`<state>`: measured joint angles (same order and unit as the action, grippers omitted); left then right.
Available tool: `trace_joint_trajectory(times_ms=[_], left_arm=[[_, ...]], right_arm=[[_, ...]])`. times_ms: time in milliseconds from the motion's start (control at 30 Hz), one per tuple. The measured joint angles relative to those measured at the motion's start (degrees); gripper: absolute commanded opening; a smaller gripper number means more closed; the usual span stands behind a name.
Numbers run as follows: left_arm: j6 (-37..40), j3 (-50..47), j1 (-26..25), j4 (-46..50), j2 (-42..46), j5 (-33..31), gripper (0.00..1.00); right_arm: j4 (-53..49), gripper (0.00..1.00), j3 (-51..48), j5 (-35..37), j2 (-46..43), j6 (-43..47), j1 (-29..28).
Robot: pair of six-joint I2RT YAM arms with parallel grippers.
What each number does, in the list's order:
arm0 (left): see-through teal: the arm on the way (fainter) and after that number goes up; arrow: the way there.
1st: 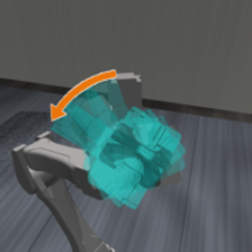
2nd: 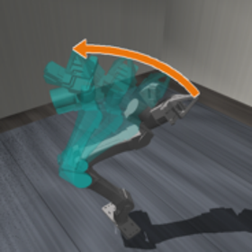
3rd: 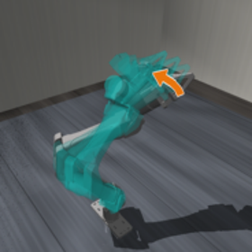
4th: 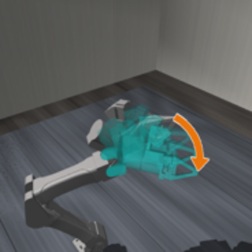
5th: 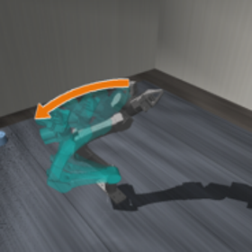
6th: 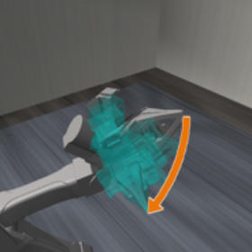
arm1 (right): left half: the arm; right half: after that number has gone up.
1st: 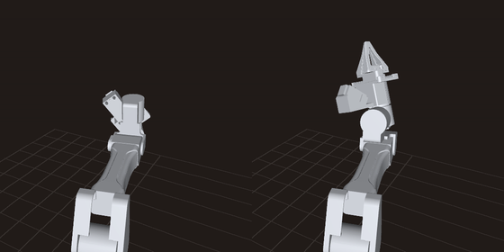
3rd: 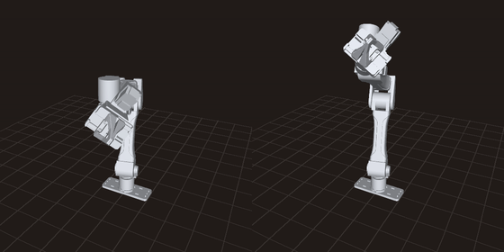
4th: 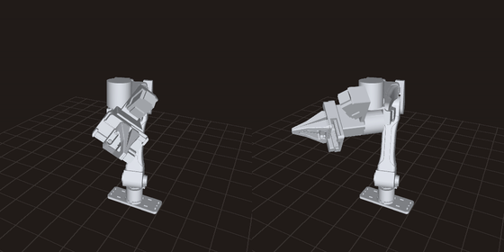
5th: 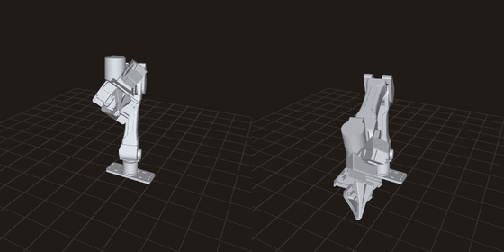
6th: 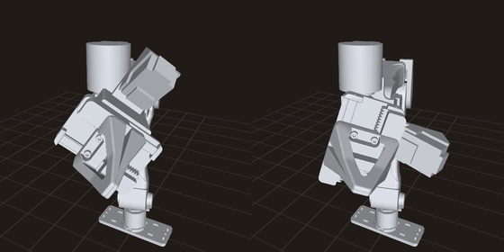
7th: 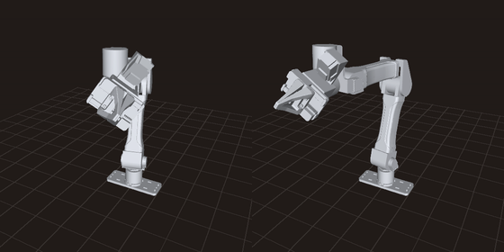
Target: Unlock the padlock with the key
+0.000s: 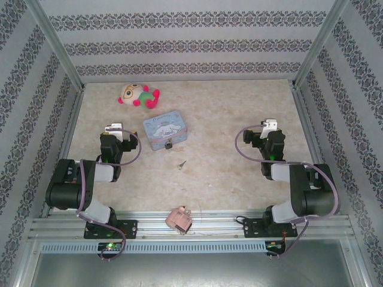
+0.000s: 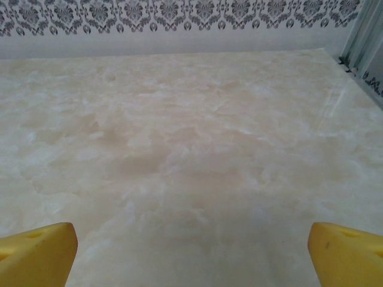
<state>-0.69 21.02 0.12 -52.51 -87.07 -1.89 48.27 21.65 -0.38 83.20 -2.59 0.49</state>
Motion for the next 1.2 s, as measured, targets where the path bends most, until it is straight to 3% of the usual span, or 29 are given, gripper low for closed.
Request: trace_joint_trajectory(times_ms=[200,400,633,833,967,1200], left_arm=[[-1.9,0.1,0.0,6.4,11.0,-3.5,0.99],[-9.1,4.2,0.0,17.9,20.1,-4.7,0.99],[-22.4,12.4,0.0,31.3,18.3,-1.3,0.99],[-30.5,15.9,-0.6,36.5,10.6,6.6,0.99],[-32.7,17.4,-3.9,38.1,6.1,9.7,0.99],[-33.6,20.5,-9.5,39.1,0.5,12.6,0.86]], right_arm=[[-5.8,0.98,0.2,2.4,-7.4,0.0,-1.1],[-21.4,0.98,7.6,5.8,-15.8,-4.1,-2.0],[-37.8,0.98,17.3,4.4,-17.4,-10.9,-5.9],[-46.7,0.98,23.1,2.1,-10.8,-16.5,-13.6],[-49.8,0.97,27.4,0.3,-4.6,-19.7,-18.6],[-51.8,0.88,39.1,-6.2,9.5,-23.6,-25.3]])
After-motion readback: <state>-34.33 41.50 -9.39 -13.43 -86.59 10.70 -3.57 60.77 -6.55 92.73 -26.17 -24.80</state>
